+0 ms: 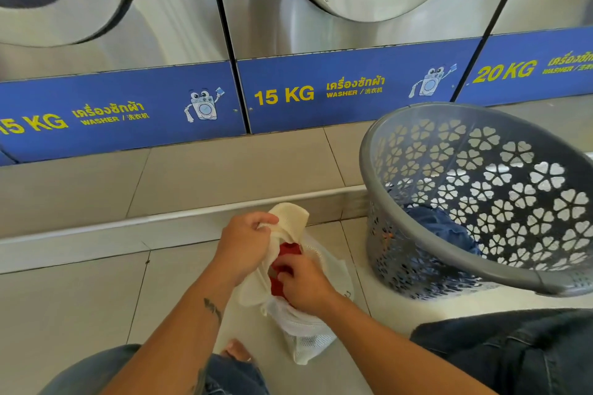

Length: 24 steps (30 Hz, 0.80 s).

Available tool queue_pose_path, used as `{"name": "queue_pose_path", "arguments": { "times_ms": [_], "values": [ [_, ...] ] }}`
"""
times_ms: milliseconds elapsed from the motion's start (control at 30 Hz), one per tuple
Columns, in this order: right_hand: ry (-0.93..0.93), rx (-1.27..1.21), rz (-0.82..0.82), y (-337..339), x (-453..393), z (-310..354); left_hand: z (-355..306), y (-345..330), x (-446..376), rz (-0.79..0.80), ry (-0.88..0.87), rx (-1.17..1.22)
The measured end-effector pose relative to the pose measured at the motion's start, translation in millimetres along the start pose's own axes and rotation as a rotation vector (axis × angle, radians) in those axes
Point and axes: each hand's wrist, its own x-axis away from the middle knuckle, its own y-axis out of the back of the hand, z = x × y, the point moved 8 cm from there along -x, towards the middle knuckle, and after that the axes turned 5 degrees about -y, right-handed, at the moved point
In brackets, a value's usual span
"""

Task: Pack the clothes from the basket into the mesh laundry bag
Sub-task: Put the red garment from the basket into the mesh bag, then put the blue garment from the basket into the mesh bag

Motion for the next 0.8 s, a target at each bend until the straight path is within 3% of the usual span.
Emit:
{"name": "queue_pose_path", "arguments": {
  "times_ms": [167,267,433,567,800],
  "values": [
    [-0.066,0.385,0.249,-32,-21,-45,-10,13,-15,-0.092,-0.033,0.097],
    [-0.18,0.465,0.325,-23,-44,-54,-13,11,-19,-0.092,-0.04,0.093],
    [-0.103,0.349,0.17,46,-61,-18,-15,13,-27,-0.164,-0.025,0.077],
    [0.008,0.598,0.072,97,-42,-3,-23,5,-28,-0.194,-0.043,-0.051],
    [0.011,0.938,0.15,112,35,9,-55,-23,-2,-0.154,-0.126,-0.118]
  ]
}}
